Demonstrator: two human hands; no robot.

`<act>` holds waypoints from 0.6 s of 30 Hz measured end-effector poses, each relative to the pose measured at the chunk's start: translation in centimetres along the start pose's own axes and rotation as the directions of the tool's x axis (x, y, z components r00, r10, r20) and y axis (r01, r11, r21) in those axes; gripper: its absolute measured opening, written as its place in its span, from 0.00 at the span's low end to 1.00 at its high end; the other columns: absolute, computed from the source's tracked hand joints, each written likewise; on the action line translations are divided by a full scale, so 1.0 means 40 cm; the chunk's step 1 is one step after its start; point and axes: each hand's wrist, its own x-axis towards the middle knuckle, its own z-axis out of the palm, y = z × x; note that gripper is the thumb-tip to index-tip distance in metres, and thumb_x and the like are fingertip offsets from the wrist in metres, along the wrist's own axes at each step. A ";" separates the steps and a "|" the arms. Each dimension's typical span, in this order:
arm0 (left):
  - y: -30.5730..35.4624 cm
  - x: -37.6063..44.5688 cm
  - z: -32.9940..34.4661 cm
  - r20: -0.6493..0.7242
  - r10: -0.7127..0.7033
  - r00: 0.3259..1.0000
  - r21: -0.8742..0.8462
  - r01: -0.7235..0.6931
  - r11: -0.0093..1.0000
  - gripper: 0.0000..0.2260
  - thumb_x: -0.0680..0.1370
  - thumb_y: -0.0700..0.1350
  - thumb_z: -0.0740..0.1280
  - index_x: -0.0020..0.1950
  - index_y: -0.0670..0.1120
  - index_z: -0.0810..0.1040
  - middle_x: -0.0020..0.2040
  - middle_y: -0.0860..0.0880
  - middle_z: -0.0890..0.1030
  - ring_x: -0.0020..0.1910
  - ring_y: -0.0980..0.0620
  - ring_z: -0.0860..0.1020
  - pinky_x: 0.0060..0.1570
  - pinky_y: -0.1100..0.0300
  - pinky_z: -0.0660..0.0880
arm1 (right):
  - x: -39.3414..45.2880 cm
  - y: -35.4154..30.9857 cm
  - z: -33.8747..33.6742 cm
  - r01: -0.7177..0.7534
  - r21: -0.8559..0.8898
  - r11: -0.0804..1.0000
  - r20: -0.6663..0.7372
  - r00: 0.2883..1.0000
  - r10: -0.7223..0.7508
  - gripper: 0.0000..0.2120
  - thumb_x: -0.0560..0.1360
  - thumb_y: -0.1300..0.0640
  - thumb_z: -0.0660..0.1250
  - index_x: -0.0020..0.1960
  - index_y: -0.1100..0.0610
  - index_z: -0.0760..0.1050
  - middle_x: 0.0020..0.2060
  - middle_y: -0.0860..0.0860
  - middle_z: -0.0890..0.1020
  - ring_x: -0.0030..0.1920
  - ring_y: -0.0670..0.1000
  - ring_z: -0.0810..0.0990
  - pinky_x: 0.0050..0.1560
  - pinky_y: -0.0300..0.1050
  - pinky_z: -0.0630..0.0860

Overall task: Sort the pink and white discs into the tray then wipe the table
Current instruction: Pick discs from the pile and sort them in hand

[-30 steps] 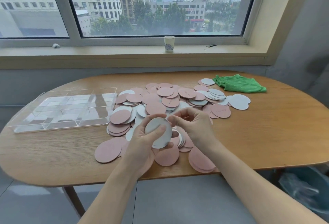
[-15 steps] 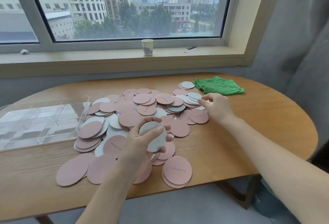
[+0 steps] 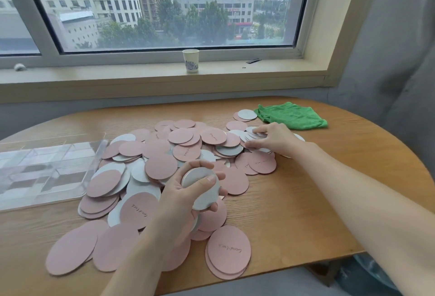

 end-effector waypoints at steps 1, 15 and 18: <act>-0.001 0.003 0.001 0.002 -0.001 1.000 -0.002 0.001 1.000 0.11 0.72 0.38 0.74 0.53 0.46 0.83 0.55 0.35 0.84 0.43 0.38 0.83 0.29 0.56 0.77 | 0.001 0.006 -0.003 0.025 -0.021 0.999 -0.005 1.000 -0.025 0.38 0.68 0.33 0.75 0.61 0.64 0.79 0.61 0.62 0.81 0.63 0.60 0.77 0.65 0.55 0.73; 0.002 -0.012 0.000 -0.032 -0.002 0.999 -0.031 0.001 1.000 0.12 0.72 0.40 0.75 0.55 0.45 0.82 0.55 0.35 0.84 0.43 0.39 0.82 0.30 0.56 0.76 | -0.048 -0.010 0.020 0.227 0.124 0.966 -0.342 0.924 -0.173 0.14 0.83 0.51 0.64 0.59 0.58 0.82 0.40 0.52 0.85 0.41 0.54 0.79 0.43 0.39 0.73; 0.005 -0.021 -0.003 -0.057 0.009 0.998 -0.040 -0.011 0.999 0.10 0.72 0.43 0.76 0.53 0.46 0.83 0.53 0.36 0.84 0.44 0.39 0.82 0.30 0.56 0.76 | -0.121 -0.092 0.013 0.282 0.235 0.930 -0.410 0.897 -0.168 0.08 0.82 0.57 0.65 0.47 0.52 0.82 0.33 0.48 0.80 0.34 0.47 0.74 0.35 0.35 0.68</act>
